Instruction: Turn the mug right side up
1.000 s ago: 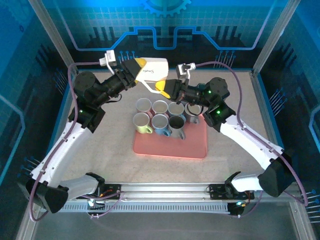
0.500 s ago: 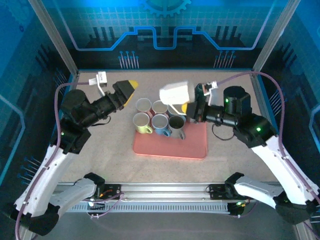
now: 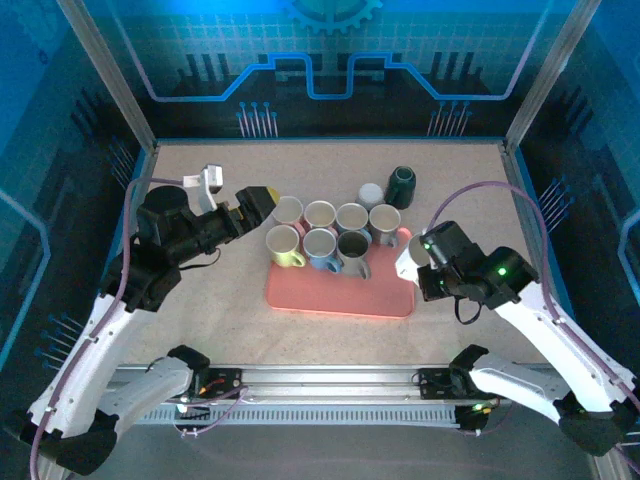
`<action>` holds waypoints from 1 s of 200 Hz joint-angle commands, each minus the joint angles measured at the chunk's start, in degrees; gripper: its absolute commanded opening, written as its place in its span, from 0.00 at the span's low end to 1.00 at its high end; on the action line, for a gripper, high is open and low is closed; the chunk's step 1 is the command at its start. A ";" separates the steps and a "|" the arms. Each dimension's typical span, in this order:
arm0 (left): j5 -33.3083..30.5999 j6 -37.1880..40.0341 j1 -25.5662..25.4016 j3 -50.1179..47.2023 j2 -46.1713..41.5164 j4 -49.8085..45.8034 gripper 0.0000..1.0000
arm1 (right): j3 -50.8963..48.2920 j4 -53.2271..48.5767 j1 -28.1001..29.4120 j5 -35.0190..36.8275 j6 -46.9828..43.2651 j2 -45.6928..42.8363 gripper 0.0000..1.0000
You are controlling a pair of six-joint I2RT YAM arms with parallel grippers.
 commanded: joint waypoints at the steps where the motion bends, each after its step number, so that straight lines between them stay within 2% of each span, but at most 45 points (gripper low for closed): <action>1: -0.89 1.98 0.28 -1.40 -0.89 -0.74 0.99 | -2.26 8.04 0.95 3.33 -2.90 0.76 0.00; 64: -1.67 4.34 0.31 -2.50 -3.31 -5.23 0.99 | -7.75 20.86 1.22 4.21 -5.45 9.57 0.00; 156: -1.72 6.73 0.57 -1.35 -4.28 -9.96 0.99 | -8.07 28.17 1.30 6.92 -7.09 22.33 0.03; 178: -1.44 6.73 0.62 -1.13 -3.96 -9.92 0.99 | -8.14 28.60 1.36 7.58 -6.67 23.74 0.08; 200: -1.34 6.81 0.62 -0.85 -3.38 -9.90 0.99 | -8.45 28.84 1.39 8.10 -6.67 23.75 0.28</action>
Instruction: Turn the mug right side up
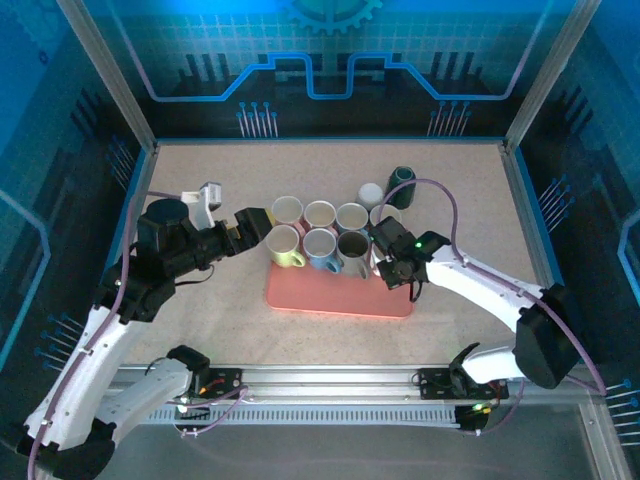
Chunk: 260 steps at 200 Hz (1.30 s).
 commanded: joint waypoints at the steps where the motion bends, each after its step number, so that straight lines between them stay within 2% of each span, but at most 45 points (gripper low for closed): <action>1: -0.31 1.37 0.40 1.43 0.25 -0.95 0.99 | -0.12 3.48 0.65 3.30 0.11 -0.47 0.28; 32: -0.03 1.03 0.40 1.38 1.33 -0.68 0.99 | 0.92 1.58 0.63 1.64 0.99 -2.23 0.42; 60: -1.01 0.93 0.40 2.60 4.00 -0.73 0.99 | 2.49 -3.42 0.58 0.43 2.38 -9.10 0.51; 88: -3.76 2.22 -0.92 7.16 11.37 -3.96 0.99 | 5.72 -10.62 0.23 -0.32 2.70 -16.75 0.53; 109: -10.40 7.11 -7.60 13.22 20.38 -6.38 0.99 | 9.46 -14.11 -1.31 -1.78 3.24 -20.40 0.53; 125: -15.60 8.87 -11.82 20.72 30.74 -8.95 0.99 | 12.62 -15.28 -2.83 -4.66 3.49 -21.17 0.53; 158: -26.62 12.23 -16.05 41.82 52.42 -14.83 0.99 | 18.41 -18.37 -2.96 -6.64 5.41 -20.72 0.53; 186: -30.36 16.07 -16.72 60.84 70.80 -19.50 0.99 | 20.40 -20.64 -3.22 -6.27 5.75 -21.76 0.53; 220: -32.25 17.32 -16.63 77.23 86.26 -18.75 0.99 | 22.64 -24.12 -3.64 -6.08 5.06 -22.72 0.54; 241: -31.12 16.42 -16.67 83.22 92.94 -14.96 0.99 | 22.68 -24.86 -3.93 -6.10 4.27 -23.37 0.56; 260: -30.21 15.47 -16.73 83.68 96.03 -9.08 0.99 | 22.63 -25.78 -4.27 -5.70 3.51 -23.55 0.56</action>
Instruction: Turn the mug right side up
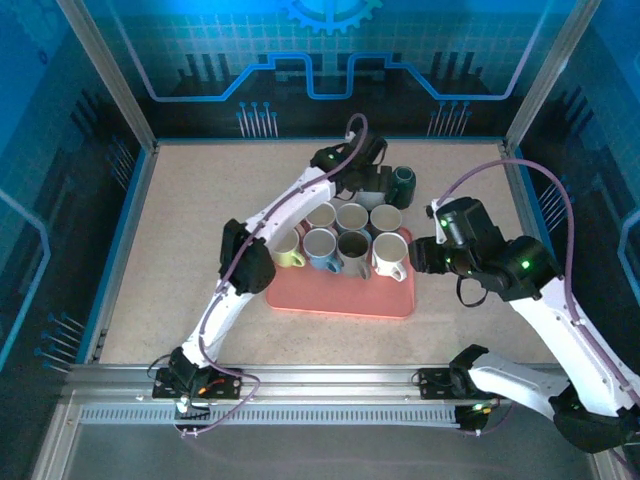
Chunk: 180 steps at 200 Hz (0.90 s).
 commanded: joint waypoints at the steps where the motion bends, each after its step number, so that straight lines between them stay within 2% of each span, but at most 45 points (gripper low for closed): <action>1: -0.71 0.24 -0.17 3.31 2.91 5.85 0.99 | 1.28 -3.21 -0.97 0.20 -0.96 -0.75 0.56; 20: -0.63 0.39 -0.13 3.97 5.43 8.61 0.99 | 0.94 -3.45 -1.25 0.25 -1.26 -1.27 0.57; 92: -2.79 1.39 -0.04 2.31 8.99 6.34 0.98 | -1.43 -2.00 -2.33 -0.43 -1.58 -2.53 0.58; 134: -3.32 -1.54 1.64 1.48 9.41 4.42 0.86 | -3.67 0.17 -2.81 -2.01 -0.72 -2.05 0.58; 180: -3.69 -1.63 4.65 1.28 9.45 3.37 0.84 | -3.98 0.64 -3.08 -2.39 -0.71 -1.63 0.58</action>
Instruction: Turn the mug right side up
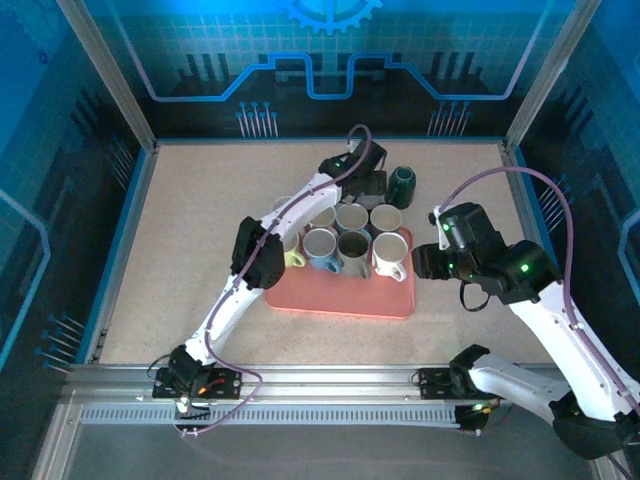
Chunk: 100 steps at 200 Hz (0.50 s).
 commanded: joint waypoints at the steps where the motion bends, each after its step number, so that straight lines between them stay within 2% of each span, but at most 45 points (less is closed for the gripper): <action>1: -1.70 -0.71 2.38 -0.95 1.23 -2.41 0.84 | -0.51 0.94 -0.94 -0.73 0.40 -0.12 0.58; 48: -2.11 0.33 4.73 -1.15 0.02 -1.66 0.86 | -0.85 0.94 -1.30 -0.85 -0.18 0.17 0.58; 72: 1.70 0.68 4.38 -2.65 -2.13 1.74 0.92 | -1.26 1.13 -1.38 -1.34 -0.26 0.17 0.58; 100: 6.09 -2.51 3.51 -2.39 -2.89 0.60 0.97 | -1.65 1.24 -1.46 -1.39 -0.26 -0.16 0.58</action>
